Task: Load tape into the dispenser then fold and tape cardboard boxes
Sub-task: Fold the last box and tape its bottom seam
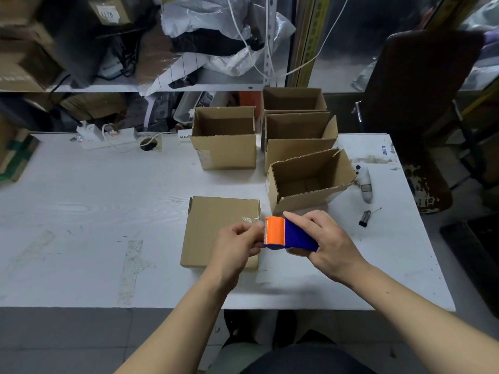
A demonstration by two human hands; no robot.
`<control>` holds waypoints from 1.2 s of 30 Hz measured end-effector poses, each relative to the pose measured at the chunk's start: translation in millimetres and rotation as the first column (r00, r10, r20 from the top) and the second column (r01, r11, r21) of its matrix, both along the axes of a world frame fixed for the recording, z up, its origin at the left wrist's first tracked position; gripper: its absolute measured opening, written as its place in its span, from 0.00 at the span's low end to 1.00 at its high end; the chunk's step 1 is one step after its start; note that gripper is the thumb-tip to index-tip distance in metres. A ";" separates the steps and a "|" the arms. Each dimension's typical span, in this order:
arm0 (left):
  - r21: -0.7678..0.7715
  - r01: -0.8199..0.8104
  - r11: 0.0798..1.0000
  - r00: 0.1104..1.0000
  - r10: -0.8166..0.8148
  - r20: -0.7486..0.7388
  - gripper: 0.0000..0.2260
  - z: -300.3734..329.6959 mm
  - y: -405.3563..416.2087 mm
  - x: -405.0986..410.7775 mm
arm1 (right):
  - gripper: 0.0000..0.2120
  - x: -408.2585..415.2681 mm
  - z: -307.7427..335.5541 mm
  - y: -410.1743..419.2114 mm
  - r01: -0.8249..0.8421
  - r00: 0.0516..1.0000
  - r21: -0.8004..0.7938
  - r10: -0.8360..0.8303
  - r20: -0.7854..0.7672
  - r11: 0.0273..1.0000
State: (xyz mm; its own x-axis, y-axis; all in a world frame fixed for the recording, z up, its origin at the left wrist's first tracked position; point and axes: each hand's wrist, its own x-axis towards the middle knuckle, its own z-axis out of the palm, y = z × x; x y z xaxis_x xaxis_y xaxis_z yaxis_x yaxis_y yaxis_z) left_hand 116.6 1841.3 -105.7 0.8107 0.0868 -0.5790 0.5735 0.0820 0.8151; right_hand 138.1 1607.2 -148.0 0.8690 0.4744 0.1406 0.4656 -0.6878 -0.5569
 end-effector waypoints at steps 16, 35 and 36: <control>0.343 -0.089 0.935 0.987 0.038 0.154 0.05 -2.0 30.9 -0.6 | 0.48 1.3 -13.9 -28.1 -0.013 0.976 -0.207 0.057 0.212 0.978; 0.774 0.098 0.626 0.869 -0.432 0.240 0.07 50.3 28.5 20.2 | 0.31 7.1 -61.6 -30.2 0.260 0.655 -0.191 -0.318 -0.685 0.947; 0.761 0.119 0.638 0.874 -0.431 0.225 0.07 49.4 28.2 21.7 | 0.30 6.9 -66.8 -29.1 0.247 0.681 -0.211 -0.324 -0.657 0.946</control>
